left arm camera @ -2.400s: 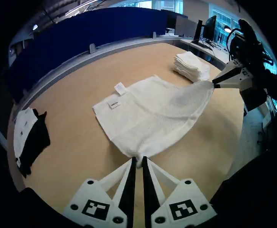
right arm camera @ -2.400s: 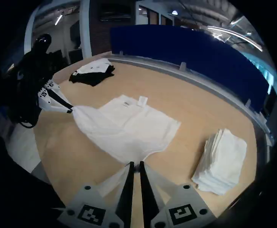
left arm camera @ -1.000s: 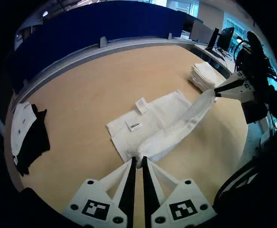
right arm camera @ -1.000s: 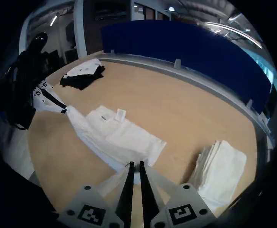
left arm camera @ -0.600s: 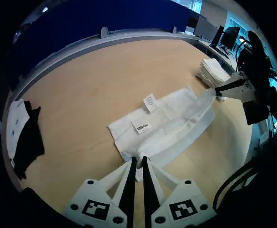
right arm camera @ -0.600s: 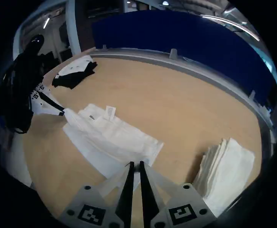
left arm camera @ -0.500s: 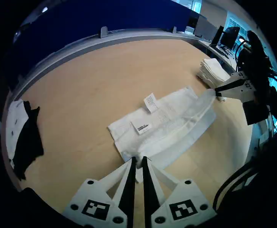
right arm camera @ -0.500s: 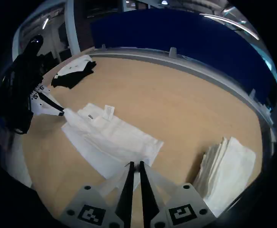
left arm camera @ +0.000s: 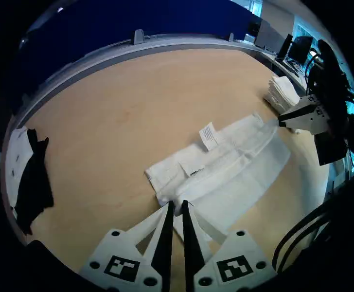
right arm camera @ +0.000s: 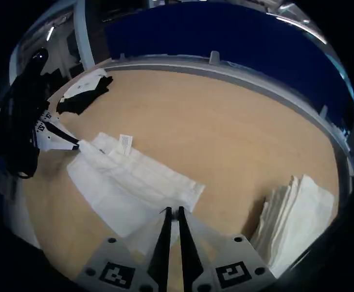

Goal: Fold towel

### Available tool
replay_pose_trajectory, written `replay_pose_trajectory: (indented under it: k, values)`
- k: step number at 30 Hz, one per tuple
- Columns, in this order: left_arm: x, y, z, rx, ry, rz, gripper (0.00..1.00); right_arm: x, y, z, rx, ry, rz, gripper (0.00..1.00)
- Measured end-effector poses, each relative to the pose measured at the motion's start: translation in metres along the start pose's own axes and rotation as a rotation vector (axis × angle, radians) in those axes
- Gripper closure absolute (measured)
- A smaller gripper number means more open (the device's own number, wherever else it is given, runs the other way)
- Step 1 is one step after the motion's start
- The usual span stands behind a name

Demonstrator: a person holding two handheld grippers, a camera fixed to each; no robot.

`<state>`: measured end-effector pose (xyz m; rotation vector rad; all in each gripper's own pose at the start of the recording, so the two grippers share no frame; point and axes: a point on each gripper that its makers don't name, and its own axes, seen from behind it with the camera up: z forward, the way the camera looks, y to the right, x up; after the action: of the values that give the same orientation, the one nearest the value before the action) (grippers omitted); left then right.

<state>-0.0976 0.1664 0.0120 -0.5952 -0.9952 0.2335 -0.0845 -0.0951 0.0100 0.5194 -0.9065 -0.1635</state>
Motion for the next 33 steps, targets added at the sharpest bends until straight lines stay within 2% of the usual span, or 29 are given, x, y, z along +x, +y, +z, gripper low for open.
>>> replay_pose_trajectory:
  k: [7, 11, 14, 18, 22, 28, 29, 31, 33]
  values:
    - [0.004, -0.008, 0.010, 0.025, -0.001, -0.004, 0.81, -0.002, 0.006, 0.013, -0.030, -0.010, 0.018, 0.88]
    - [0.005, -0.010, 0.012, 0.033, -0.002, -0.003, 0.75, -0.002, 0.010, 0.015, -0.049, -0.009, 0.024, 0.80]
    - [0.006, -0.013, 0.013, 0.040, 0.001, -0.009, 0.68, -0.001, 0.015, 0.015, -0.067, -0.006, 0.027, 0.71]
    - [0.007, -0.018, 0.011, 0.054, 0.008, -0.019, 0.50, 0.002, 0.021, 0.014, -0.088, 0.002, 0.027, 0.55]
    - [0.007, -0.024, 0.008, 0.068, 0.015, -0.022, 0.31, 0.004, 0.028, 0.011, -0.112, 0.015, 0.029, 0.35]
    - [0.005, -0.033, 0.002, 0.091, 0.013, -0.031, 0.11, 0.007, 0.034, 0.008, -0.136, 0.032, 0.038, 0.21]
    - [0.005, -0.034, 0.001, 0.090, 0.014, -0.036, 0.09, 0.007, 0.034, 0.008, -0.134, 0.033, 0.040, 0.18]
    - [0.005, -0.034, 0.000, 0.085, 0.017, -0.050, 0.05, 0.008, 0.034, 0.006, -0.132, 0.037, 0.044, 0.03]
    - [0.006, -0.033, -0.001, 0.077, 0.022, -0.065, 0.03, 0.008, 0.034, 0.004, -0.131, 0.042, 0.047, 0.00]
